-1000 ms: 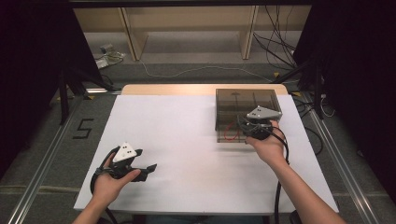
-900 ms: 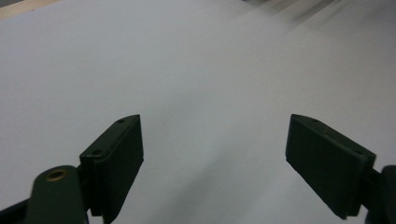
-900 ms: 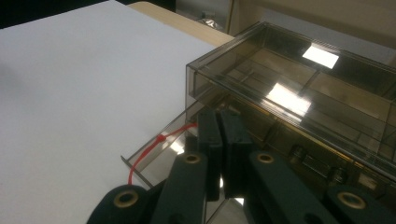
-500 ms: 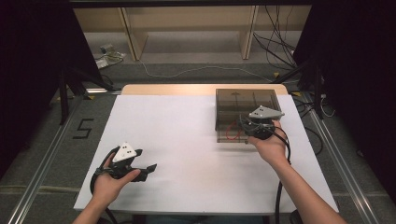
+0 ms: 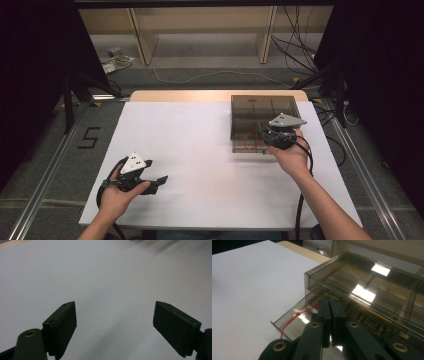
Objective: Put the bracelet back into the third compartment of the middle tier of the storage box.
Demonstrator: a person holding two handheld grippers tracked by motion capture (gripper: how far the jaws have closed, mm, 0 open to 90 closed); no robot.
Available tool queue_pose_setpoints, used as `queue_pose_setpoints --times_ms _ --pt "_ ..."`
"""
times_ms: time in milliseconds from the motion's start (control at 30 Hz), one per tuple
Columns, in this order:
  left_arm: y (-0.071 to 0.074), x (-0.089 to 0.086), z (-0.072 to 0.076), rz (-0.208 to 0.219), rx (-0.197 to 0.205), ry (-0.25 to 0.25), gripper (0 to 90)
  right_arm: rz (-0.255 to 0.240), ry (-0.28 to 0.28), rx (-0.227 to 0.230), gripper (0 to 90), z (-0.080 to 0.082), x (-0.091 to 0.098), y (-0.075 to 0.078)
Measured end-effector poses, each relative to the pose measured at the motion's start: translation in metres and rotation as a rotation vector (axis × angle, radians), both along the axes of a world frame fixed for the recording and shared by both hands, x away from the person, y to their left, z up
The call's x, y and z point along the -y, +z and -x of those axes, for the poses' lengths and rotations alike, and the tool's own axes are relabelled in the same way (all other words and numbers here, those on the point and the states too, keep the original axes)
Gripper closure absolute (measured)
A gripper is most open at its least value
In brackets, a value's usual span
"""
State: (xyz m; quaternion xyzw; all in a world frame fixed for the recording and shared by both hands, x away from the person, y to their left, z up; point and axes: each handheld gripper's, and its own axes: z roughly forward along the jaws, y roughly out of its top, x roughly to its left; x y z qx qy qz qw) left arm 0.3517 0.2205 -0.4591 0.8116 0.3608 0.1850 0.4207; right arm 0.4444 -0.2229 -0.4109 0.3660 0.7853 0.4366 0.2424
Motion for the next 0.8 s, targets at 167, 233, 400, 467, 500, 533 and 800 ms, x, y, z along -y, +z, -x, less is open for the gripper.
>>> queue_pose_setpoints --times_ms 167,233,400,467,500,533,800 --pt "0.0000 0.0000 0.0000 0.000 0.000 0.000 19.0 -0.003 -0.007 0.002 88.7 0.0000 0.0019 0.0003" --pt "0.0000 0.0001 0.0000 -0.001 -0.001 0.000 19.1 -0.004 -0.007 0.001 88.6 0.0001 0.0023 0.0003" --pt "0.0000 0.0000 0.0000 -0.001 0.000 0.000 19.1 -0.003 -0.010 0.004 88.7 -0.0002 0.0040 0.0004" --pt "0.0000 -0.0001 0.0000 -0.001 0.000 0.000 19.1 -0.003 -0.013 0.003 88.7 -0.0001 0.0047 0.0007" --pt "-0.0001 0.0000 0.0000 0.000 0.000 0.000 19.1 -0.004 -0.014 0.003 88.7 0.0000 0.0050 0.0007" --pt "-0.0001 0.0000 0.0000 -0.001 -0.001 0.000 19.1 -0.004 -0.014 0.001 88.7 0.0000 0.0054 0.0008" --pt "0.0000 0.0000 0.0000 0.000 0.000 0.000 19.0 -0.005 -0.021 0.002 88.7 0.0001 0.0081 0.0011"
